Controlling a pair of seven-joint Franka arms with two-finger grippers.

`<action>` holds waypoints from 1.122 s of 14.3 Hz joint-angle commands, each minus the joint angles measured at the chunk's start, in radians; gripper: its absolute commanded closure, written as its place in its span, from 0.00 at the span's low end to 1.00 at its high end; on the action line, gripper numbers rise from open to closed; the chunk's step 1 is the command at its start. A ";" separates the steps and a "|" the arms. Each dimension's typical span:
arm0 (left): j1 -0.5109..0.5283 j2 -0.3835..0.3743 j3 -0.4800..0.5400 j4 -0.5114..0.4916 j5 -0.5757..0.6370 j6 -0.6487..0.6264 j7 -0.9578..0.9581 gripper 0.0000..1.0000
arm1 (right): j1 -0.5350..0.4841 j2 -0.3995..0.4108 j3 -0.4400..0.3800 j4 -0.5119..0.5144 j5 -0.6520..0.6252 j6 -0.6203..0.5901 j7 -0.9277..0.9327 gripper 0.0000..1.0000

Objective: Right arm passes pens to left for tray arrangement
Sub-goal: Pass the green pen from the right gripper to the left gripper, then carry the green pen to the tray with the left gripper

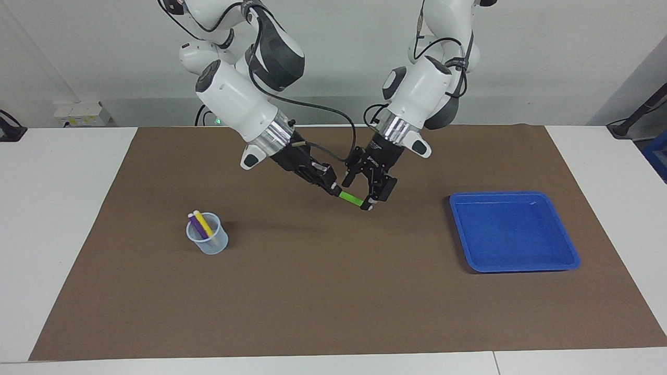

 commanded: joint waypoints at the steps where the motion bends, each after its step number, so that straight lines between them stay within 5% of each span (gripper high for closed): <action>1: -0.005 0.016 0.000 0.015 0.002 0.017 -0.021 0.13 | -0.003 -0.001 0.002 -0.006 0.008 0.012 -0.022 1.00; 5: -0.005 0.016 0.000 0.015 0.004 0.017 -0.019 0.32 | -0.003 -0.001 0.002 -0.007 0.008 0.012 -0.024 1.00; 14: -0.005 0.016 0.000 0.016 0.053 0.015 -0.016 0.95 | -0.001 -0.003 0.002 -0.011 0.008 0.013 -0.030 1.00; 16: -0.005 0.017 0.000 0.016 0.053 0.012 -0.011 1.00 | -0.001 -0.003 0.002 -0.011 0.008 0.013 -0.028 0.97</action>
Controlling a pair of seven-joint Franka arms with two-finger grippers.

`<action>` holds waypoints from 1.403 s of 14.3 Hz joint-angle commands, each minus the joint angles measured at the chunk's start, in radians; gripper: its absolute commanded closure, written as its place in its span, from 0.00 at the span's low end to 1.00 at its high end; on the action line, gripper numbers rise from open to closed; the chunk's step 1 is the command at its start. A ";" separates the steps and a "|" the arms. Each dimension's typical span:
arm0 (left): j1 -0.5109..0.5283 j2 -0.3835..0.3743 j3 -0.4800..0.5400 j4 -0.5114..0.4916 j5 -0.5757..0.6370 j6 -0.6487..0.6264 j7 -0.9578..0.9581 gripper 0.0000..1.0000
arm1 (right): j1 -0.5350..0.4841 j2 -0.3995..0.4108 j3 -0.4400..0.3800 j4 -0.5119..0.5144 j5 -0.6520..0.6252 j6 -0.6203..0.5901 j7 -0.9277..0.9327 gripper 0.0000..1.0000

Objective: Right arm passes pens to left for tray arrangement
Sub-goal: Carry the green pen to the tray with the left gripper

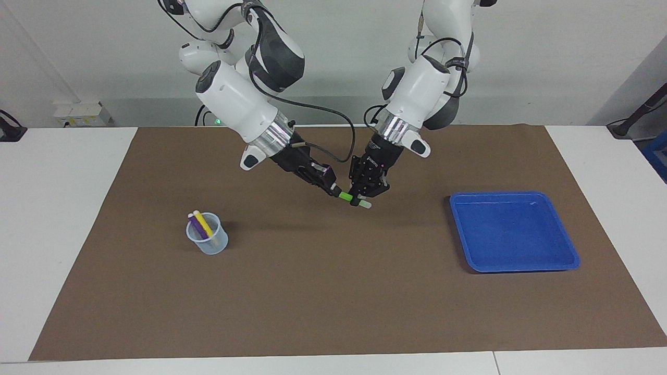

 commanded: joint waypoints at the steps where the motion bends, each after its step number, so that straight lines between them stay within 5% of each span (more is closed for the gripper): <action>1: -0.004 0.012 0.001 0.015 0.012 0.008 -0.011 1.00 | -0.001 -0.004 0.003 -0.007 0.010 0.011 -0.021 0.81; 2: -0.004 0.012 0.001 0.015 0.012 0.008 -0.011 1.00 | -0.001 -0.004 0.003 -0.007 0.010 0.011 -0.023 0.80; 3: -0.004 0.014 0.001 0.015 0.015 0.006 -0.011 1.00 | -0.001 -0.004 0.003 -0.007 0.010 0.011 -0.021 0.64; 5: -0.003 0.014 0.001 0.015 0.023 0.003 -0.010 1.00 | -0.001 -0.004 0.003 -0.007 0.010 0.011 -0.021 0.00; 11: 0.005 0.014 0.000 0.033 0.078 -0.059 0.025 1.00 | -0.058 -0.010 0.000 0.008 -0.097 -0.066 -0.061 0.00; 20: 0.092 0.012 0.006 0.101 0.098 -0.346 0.384 1.00 | -0.259 -0.076 -0.007 0.013 -0.352 -0.372 -0.498 0.00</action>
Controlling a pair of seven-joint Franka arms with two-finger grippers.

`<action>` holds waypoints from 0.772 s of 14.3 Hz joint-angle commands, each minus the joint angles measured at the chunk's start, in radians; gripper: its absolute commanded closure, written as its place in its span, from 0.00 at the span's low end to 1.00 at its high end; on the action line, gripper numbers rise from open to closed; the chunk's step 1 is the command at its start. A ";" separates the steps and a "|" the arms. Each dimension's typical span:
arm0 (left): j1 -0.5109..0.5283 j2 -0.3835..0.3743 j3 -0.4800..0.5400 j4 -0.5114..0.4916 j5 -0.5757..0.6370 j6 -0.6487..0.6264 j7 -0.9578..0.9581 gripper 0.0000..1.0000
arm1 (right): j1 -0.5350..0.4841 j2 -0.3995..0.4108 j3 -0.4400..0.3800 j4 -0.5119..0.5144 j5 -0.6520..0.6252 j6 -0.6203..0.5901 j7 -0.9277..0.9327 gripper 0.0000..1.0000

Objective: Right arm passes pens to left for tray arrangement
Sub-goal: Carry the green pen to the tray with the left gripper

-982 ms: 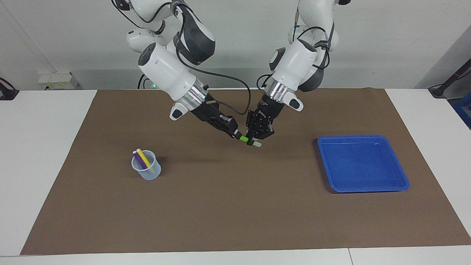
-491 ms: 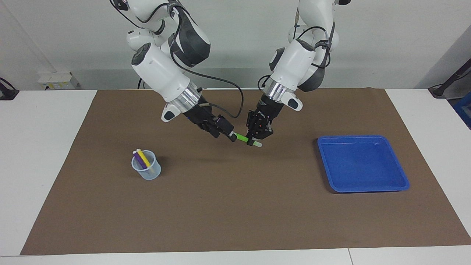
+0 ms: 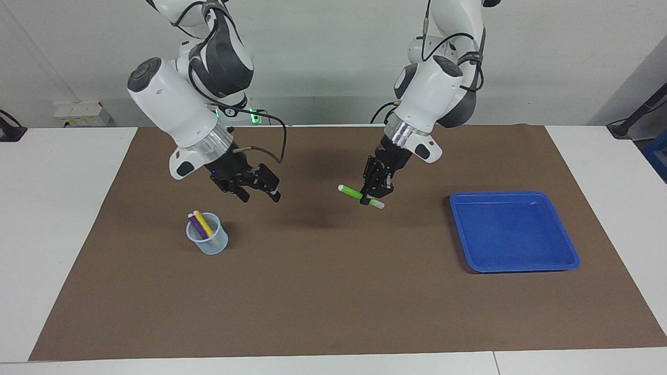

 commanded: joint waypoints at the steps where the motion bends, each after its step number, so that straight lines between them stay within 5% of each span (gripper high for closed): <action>1: 0.058 0.004 -0.002 0.026 0.017 -0.123 0.168 1.00 | -0.050 -0.047 0.008 -0.012 -0.086 -0.096 -0.056 0.00; 6: 0.183 -0.019 0.003 0.027 0.020 -0.305 0.521 1.00 | -0.160 -0.086 0.011 -0.015 -0.181 -0.222 -0.197 0.00; 11: 0.296 -0.037 0.003 0.026 0.091 -0.403 0.837 1.00 | -0.168 -0.109 0.010 -0.017 -0.310 -0.267 -0.262 0.00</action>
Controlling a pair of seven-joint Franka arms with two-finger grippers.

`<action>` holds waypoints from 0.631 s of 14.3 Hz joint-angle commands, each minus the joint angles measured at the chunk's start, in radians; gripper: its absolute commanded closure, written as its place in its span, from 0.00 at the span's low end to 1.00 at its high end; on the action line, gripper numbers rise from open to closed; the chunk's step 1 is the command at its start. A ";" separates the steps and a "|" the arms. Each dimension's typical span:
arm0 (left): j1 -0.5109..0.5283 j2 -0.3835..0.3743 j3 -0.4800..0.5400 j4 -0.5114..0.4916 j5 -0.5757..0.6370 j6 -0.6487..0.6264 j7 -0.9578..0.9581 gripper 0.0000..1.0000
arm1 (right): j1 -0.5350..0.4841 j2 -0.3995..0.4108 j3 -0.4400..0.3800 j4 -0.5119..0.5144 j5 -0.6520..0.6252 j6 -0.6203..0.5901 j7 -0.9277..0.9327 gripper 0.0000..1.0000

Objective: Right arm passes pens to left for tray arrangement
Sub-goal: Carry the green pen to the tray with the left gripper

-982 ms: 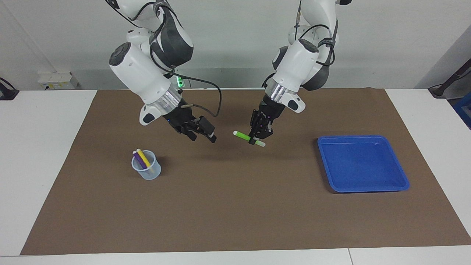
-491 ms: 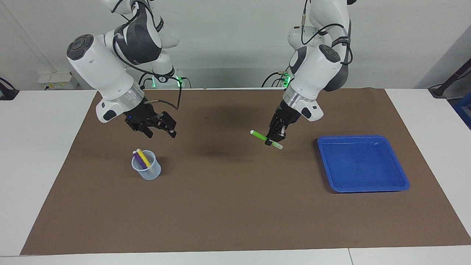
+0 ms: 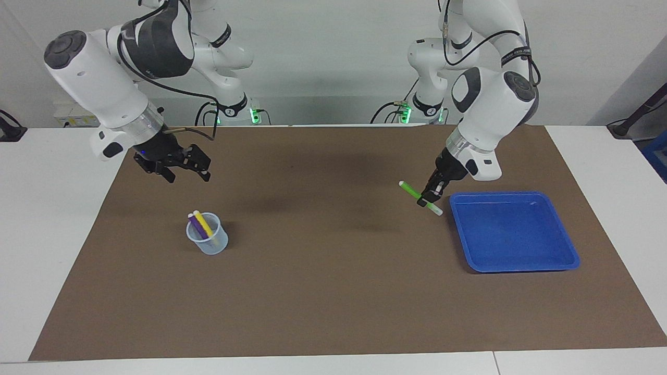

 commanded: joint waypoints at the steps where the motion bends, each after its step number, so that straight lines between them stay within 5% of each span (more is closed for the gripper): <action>1: 0.060 -0.021 -0.007 0.003 0.046 -0.075 0.159 1.00 | -0.008 -0.018 0.013 -0.013 -0.076 -0.022 -0.051 0.00; 9: 0.175 -0.032 0.013 0.000 0.203 -0.166 0.711 1.00 | -0.009 -0.047 0.014 -0.070 -0.073 -0.009 -0.068 0.00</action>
